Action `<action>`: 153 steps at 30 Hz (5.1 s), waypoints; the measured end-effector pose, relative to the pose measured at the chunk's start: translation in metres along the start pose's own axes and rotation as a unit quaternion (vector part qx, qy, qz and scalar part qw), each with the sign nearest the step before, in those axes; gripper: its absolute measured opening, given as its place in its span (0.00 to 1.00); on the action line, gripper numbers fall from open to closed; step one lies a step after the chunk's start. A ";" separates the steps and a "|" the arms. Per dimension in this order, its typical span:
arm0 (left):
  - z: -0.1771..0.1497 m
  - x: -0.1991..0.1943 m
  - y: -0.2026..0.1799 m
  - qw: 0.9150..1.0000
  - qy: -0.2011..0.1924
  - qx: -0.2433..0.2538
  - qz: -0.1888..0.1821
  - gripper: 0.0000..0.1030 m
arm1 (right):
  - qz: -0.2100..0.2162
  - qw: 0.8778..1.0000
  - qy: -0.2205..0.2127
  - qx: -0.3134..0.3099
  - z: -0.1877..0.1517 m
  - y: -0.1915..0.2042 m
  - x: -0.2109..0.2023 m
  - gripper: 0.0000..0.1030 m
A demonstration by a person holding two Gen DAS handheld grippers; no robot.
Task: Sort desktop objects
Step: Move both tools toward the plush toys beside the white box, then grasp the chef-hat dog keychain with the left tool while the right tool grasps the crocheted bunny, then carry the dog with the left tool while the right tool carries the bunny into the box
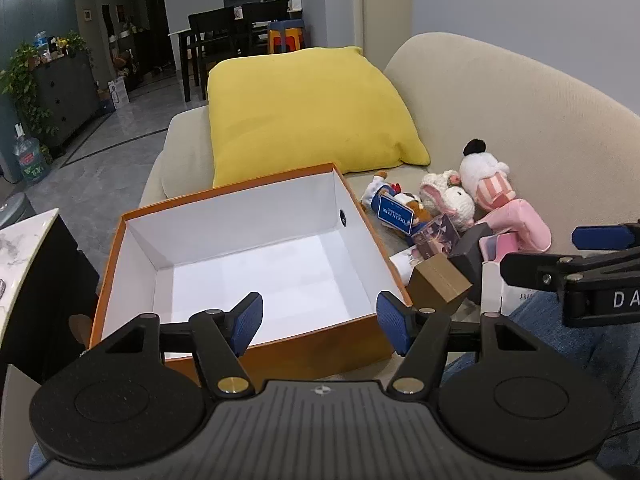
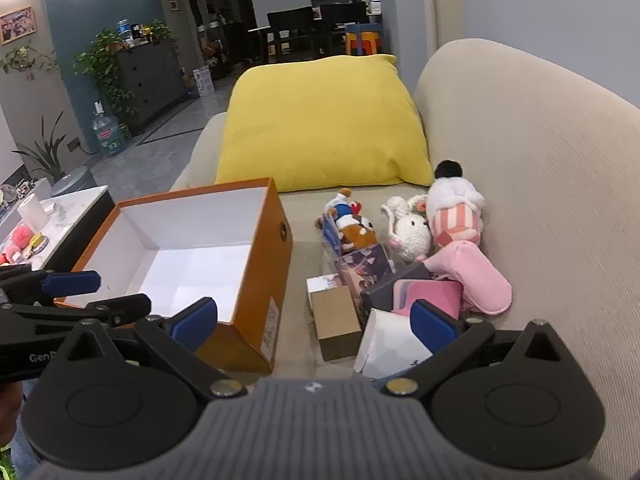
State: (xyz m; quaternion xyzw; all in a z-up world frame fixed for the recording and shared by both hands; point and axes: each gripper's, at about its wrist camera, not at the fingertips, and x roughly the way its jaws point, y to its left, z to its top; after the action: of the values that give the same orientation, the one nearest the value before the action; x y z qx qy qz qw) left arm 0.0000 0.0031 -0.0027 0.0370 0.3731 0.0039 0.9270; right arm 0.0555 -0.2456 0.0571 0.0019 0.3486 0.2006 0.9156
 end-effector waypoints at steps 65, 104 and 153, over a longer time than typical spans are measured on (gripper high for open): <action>0.121 0.108 -0.033 0.988 0.080 -0.007 -0.133 0.72 | -0.010 0.992 0.074 -0.101 0.068 -0.054 0.089 0.58; 0.144 0.307 -0.059 0.929 0.319 -0.136 -0.133 0.56 | 0.028 0.964 0.156 -0.214 0.088 -0.080 0.229 0.60; 0.095 0.052 0.151 0.973 0.094 -0.169 -0.122 0.51 | 0.122 0.964 0.007 -0.237 0.139 0.092 0.091 0.42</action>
State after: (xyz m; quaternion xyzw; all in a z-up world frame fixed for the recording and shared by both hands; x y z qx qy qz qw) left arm 0.1063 0.1492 0.0410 -0.1670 0.4543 -0.0430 0.8740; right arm 0.1722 -0.1084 0.1172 -0.1737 0.2946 0.3875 0.8561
